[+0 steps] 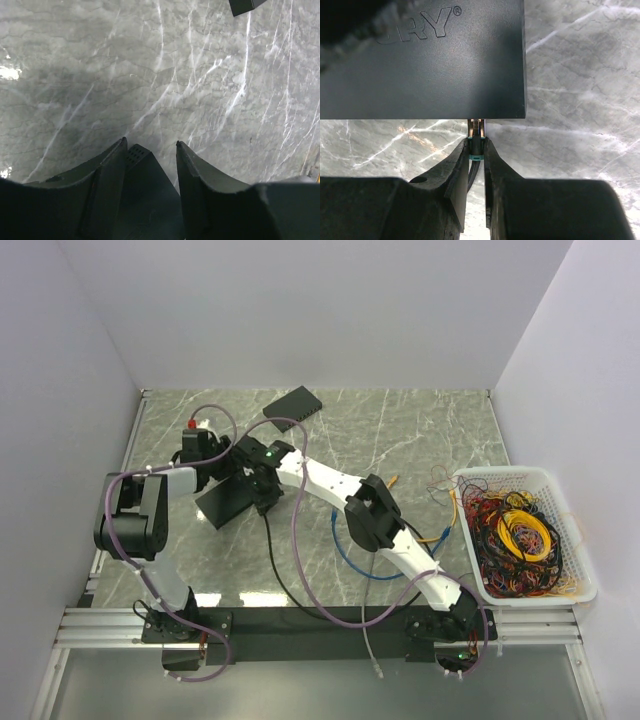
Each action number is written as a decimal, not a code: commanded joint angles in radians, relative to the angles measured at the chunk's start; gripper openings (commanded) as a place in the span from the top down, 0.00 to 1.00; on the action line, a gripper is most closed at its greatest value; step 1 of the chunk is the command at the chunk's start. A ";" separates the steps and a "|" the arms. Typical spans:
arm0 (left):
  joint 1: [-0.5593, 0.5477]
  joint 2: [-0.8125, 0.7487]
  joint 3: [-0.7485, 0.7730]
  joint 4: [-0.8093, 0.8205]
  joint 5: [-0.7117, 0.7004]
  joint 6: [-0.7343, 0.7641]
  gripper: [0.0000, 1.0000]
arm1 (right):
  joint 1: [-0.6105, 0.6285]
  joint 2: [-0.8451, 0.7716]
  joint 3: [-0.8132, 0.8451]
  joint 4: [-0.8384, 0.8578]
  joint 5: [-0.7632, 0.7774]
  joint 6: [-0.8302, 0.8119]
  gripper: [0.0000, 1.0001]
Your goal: Insert the plug into the switch port
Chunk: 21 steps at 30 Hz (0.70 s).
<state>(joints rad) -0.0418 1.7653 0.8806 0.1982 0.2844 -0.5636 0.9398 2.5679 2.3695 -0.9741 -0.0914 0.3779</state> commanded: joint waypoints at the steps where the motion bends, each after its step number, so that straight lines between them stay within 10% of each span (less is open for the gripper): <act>1: -0.023 0.014 0.021 -0.025 0.030 0.019 0.51 | -0.027 0.014 0.034 0.048 0.047 0.012 1.00; 21: -0.064 0.042 0.063 -0.057 0.019 0.053 0.55 | -0.041 -0.002 0.037 0.089 -0.008 0.030 1.00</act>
<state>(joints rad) -0.0757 1.7962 0.9211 0.1967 0.2546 -0.5140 0.9012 2.5675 2.3676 -0.9810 -0.1024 0.4000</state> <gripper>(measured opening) 0.454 0.198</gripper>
